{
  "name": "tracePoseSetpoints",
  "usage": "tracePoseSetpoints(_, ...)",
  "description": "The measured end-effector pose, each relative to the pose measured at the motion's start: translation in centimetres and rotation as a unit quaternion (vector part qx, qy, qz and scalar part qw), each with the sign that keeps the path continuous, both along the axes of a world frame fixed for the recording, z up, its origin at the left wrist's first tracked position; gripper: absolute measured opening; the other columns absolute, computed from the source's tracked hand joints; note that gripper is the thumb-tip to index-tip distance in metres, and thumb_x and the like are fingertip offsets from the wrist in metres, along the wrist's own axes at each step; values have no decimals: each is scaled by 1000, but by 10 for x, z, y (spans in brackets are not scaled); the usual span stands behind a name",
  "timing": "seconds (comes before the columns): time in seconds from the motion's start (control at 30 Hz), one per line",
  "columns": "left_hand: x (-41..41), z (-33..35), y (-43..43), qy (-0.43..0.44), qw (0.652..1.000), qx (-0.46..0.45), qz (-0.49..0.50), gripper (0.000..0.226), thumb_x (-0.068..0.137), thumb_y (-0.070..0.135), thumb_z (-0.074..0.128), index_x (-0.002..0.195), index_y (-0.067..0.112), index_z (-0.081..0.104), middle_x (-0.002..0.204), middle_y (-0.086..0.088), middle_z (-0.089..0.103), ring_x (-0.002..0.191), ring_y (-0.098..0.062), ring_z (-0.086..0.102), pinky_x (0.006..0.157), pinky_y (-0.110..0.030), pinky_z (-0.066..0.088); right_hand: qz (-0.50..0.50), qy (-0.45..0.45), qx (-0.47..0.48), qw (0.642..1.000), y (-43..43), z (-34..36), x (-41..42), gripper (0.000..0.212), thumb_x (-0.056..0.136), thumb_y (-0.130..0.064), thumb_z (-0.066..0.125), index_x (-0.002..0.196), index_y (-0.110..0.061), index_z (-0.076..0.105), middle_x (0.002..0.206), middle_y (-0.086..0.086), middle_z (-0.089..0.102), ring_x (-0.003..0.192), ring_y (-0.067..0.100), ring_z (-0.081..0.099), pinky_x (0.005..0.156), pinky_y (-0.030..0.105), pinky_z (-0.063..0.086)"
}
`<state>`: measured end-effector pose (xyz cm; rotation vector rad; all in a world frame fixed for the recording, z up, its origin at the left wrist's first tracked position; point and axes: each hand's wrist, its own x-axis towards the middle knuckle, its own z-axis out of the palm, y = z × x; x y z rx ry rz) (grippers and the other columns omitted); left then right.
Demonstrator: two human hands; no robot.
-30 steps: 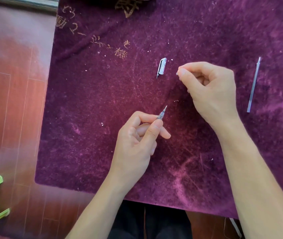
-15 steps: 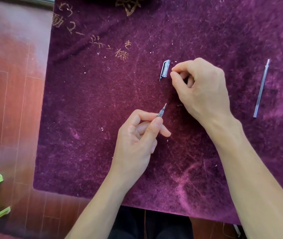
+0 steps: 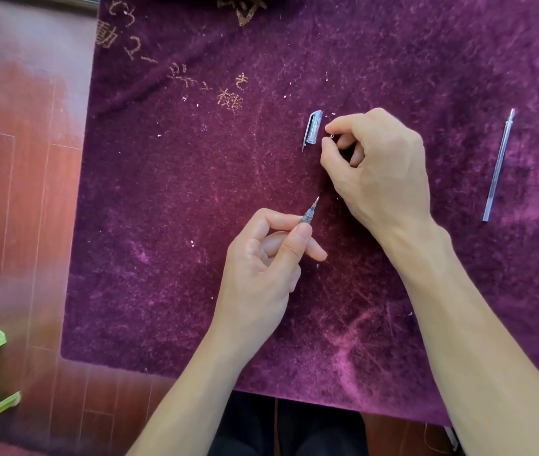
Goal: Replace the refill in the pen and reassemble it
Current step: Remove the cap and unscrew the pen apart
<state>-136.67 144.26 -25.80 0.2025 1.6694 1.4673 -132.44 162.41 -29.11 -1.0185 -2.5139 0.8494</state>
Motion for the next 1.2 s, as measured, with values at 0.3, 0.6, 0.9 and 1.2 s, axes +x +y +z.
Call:
tracePoseSetpoints(0.3,4,5,-2,4,1000,0,-4,9,104,20,58,96,20,62,77,-1,77,45,-11,41,45,-19,38,-103,109,-102,983,-5,29,21,17,96,-35,77,106,-22,81,83,-7,74,62,5,61,65,18,51)
tracePoseSetpoints(0.6,27,8,-4,6,999,5,-38,12,105,21,57,103,12,65,78,-2,76,44,-6,47,46,-19,41,-124,146,-462,866,-67,36,88,8,100,-20,75,99,-19,83,65,-16,71,55,-5,61,59,6,47)
tracePoseSetpoints(0.9,54,8,-12,9,998,6,-66,16,106,19,56,104,7,66,77,-2,75,44,-5,48,45,-18,41,-156,191,-522,816,-81,42,116,6,97,-9,76,95,-12,81,66,-7,70,51,-2,58,56,9,48)
tracePoseSetpoints(1.2,66,10,-15,12,997,10,-81,13,106,20,56,101,13,66,79,-5,77,43,-6,49,47,-17,42,-186,166,-565,787,-78,49,128,6,96,-17,77,98,-13,82,66,-11,64,56,3,50,55,16,44)
